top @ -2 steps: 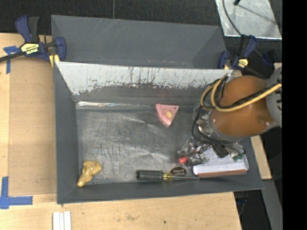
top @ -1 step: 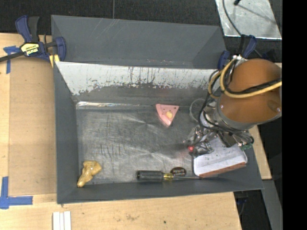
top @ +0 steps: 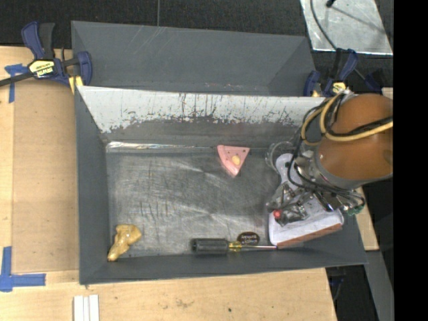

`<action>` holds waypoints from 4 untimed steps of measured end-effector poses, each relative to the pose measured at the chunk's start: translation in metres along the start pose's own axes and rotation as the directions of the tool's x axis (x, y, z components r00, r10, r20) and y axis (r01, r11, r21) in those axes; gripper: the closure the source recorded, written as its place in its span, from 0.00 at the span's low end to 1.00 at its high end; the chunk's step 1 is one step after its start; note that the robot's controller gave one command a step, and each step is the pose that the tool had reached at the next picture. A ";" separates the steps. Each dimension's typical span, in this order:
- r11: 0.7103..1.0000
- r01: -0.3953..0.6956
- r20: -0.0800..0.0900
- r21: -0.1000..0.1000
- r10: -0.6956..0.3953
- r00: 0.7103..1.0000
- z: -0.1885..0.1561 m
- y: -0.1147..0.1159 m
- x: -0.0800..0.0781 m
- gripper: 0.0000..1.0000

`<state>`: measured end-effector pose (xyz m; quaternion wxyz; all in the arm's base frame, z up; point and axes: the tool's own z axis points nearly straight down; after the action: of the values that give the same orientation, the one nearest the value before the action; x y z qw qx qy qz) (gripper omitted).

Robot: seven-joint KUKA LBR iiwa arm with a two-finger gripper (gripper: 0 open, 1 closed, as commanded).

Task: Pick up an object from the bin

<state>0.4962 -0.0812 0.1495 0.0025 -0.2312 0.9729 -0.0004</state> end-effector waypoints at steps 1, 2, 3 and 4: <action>1.000 0.005 -0.003 0.001 -0.005 1.000 -0.003 0.002 -0.009 1.00; 1.000 0.022 -0.002 -0.004 -0.022 1.000 -0.009 0.009 -0.006 1.00; 0.999 0.039 -0.003 0.000 -0.039 0.999 -0.004 0.003 -0.006 1.00; 0.995 0.104 -0.005 -0.003 -0.104 0.995 -0.019 0.007 0.009 1.00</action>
Offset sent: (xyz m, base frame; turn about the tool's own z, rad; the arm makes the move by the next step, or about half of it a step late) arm -0.0112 -0.0200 0.0162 -0.0280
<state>0.4851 -0.0794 0.1684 -0.0002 -0.2815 0.9596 0.0002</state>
